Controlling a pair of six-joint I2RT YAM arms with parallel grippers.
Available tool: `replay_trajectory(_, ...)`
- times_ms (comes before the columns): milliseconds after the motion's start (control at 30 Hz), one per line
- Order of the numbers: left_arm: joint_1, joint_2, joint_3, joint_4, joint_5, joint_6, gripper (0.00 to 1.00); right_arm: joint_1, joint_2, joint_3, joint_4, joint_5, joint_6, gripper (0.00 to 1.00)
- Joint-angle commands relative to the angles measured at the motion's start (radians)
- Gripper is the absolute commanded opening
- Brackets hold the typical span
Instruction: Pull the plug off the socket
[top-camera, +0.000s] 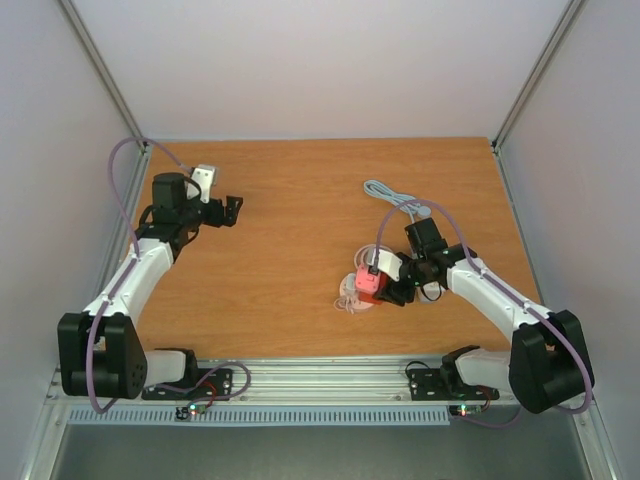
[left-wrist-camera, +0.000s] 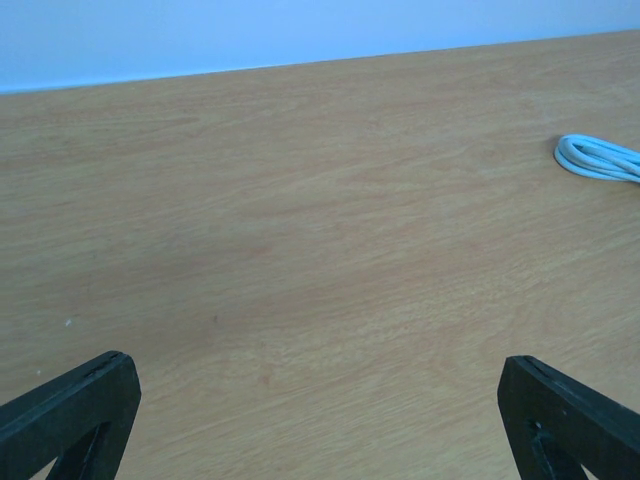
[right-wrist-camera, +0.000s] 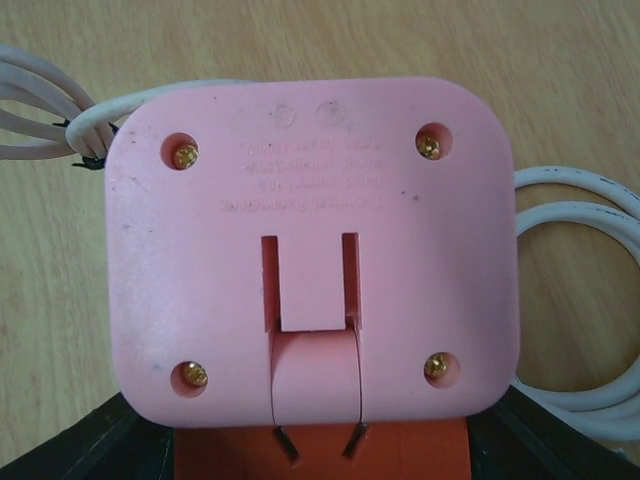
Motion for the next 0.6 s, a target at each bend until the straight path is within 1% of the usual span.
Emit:
replay_trajectory(0,-0.003,0.014,0.050,-0.044,0.030,0.065,1.00,0.048,0.041,0.017,0.056,-0.042,0.106,0.56)
replay_trajectory(100,-0.002,-0.003,0.028,-0.044,0.101,0.125,1.00,0.082,0.065,0.032,0.093,-0.058,0.160,0.55)
replay_trajectory(233,-0.003,0.001,0.033,-0.078,0.199,0.179,1.00,0.162,0.120,0.055,0.156,-0.036,0.232,0.55)
replay_trajectory(367,-0.002,0.019,0.066,-0.154,0.284,0.221,1.00,0.242,0.186,0.102,0.233,0.025,0.348,0.54)
replay_trajectory(467,-0.002,0.008,0.071,-0.172,0.341,0.223,1.00,0.299,0.221,0.130,0.290,0.074,0.435,0.54)
replay_trajectory(567,-0.002,-0.002,0.072,-0.172,0.363,0.209,1.00,0.362,0.270,0.163,0.344,0.147,0.531,0.54)
